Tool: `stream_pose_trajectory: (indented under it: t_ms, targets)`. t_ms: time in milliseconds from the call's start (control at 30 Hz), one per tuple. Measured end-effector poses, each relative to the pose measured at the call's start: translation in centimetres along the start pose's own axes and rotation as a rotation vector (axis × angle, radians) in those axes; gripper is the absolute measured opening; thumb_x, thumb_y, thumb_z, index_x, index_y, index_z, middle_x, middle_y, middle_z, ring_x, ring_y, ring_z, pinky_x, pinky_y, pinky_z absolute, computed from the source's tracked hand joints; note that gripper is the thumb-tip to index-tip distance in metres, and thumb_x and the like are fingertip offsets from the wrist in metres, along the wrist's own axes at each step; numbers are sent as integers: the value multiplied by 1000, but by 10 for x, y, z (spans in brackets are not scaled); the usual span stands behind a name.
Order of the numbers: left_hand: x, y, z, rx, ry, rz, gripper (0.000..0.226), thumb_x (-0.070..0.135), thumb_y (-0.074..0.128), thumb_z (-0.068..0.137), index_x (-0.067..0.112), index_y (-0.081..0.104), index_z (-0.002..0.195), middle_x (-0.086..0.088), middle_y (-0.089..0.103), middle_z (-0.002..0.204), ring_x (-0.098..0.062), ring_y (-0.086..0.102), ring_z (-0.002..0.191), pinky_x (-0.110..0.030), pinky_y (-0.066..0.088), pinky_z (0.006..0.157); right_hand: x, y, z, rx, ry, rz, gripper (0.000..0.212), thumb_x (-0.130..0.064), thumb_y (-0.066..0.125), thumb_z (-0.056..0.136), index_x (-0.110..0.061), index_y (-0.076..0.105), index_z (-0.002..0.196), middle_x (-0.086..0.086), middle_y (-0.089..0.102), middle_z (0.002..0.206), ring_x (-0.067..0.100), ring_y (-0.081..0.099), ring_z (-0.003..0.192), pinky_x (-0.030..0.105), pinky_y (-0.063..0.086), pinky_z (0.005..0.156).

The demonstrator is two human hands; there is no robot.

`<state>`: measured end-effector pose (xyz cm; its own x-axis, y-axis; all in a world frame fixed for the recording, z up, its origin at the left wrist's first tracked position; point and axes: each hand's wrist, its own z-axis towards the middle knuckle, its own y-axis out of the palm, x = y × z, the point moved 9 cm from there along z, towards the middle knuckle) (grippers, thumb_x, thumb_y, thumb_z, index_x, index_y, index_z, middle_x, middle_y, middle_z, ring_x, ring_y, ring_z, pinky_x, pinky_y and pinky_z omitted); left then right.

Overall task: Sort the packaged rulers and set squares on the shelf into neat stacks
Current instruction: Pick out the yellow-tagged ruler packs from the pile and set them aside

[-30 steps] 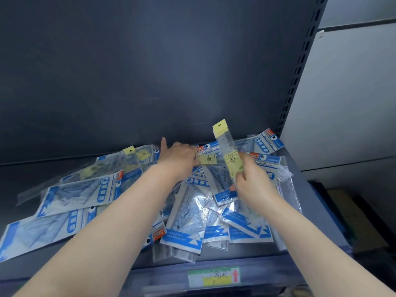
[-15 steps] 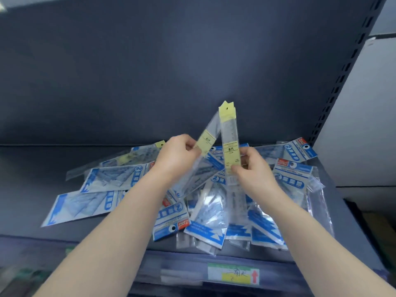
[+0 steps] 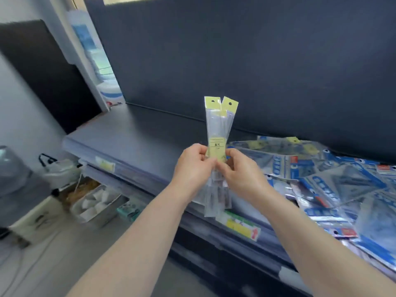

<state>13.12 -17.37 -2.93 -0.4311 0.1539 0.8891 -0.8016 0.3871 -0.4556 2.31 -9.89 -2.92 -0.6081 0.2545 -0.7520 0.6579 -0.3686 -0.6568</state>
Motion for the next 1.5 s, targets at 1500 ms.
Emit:
stream_pose_trajectory:
  t_ms: [1500]
  targets:
    - [-171, -311, 271, 25, 32, 1037, 37, 26, 51, 94, 13, 50, 129, -11, 52, 127, -31, 45, 118, -40, 42, 78, -202, 307, 248, -153, -236, -744, 35, -33, 44, 97, -20, 49, 129, 2, 51, 129, 26, 48, 116, 38, 45, 86]
